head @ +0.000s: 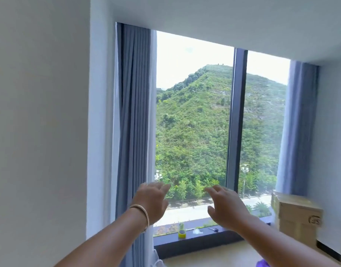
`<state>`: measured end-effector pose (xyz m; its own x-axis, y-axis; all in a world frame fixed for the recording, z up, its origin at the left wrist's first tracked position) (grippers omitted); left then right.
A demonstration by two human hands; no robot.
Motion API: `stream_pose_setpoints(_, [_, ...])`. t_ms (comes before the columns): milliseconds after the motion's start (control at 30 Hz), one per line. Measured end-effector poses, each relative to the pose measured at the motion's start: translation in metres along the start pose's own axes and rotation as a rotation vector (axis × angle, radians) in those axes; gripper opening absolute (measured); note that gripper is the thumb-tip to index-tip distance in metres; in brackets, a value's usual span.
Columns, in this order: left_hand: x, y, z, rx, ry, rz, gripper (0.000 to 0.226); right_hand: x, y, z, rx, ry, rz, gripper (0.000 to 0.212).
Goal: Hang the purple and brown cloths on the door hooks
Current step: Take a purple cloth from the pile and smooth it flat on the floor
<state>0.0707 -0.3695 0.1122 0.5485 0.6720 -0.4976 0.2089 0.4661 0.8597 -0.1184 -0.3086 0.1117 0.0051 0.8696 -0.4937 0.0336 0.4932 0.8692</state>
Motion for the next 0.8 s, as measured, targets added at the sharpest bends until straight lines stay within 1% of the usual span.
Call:
stream_pose_setpoints(167, [-0.068,-0.030,-0.135,0.074,-0.190,0.011,0.053,0.050,0.012,-0.142,0.087,-0.216,0.030,0.050])
stream_pose_setpoints(233, [-0.086,-0.039,-0.194,0.081,-0.274,0.016,0.052,0.077,0.017,-0.197,0.120,-0.309,0.044,0.050])
stream_pose_setpoints(333, [-0.107,-0.052,-0.278,0.107,-0.391,0.027,0.051,0.123,0.031,-0.277,0.158,-0.460,0.048,0.044])
stream_pose_setpoints(433, [-0.126,-0.060,-0.354,0.133,-0.481,0.037,0.052,0.174,0.050,-0.346,0.186,-0.610,0.042,0.048])
stream_pose_setpoints(600, [-0.150,-0.060,-0.479,0.181,-0.608,0.022,0.052,0.265,0.095,-0.434,0.279,-0.788,0.048,0.057])
stream_pose_setpoints(667, [-0.153,-0.056,-0.534,0.220,-0.666,-0.004,0.048,0.305,0.115,-0.463,0.308,-0.870,0.062,0.055])
stream_pose_setpoints(700, [-0.155,-0.055,-0.545,0.222,-0.682,-0.003,0.048,0.314,0.119,-0.470,0.312,-0.890,0.067,0.052])
stream_pose_setpoints(800, [-0.152,-0.051,-0.614,0.268,-0.777,-0.025,0.049,0.363,0.136,-0.500,0.358,-0.987,0.092,0.047])
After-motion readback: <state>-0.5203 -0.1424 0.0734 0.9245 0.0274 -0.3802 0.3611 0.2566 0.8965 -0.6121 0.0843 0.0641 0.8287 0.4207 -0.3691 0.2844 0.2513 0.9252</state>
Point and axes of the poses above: each hand's wrist, its own x-axis away from the middle knuckle, its own y-axis out of the back of the hand, z = x × y, the point moved 9 cm from there along -x, towards the middle knuckle, and after that the axes turned 1 degree about -y, right-handed, at the moved point
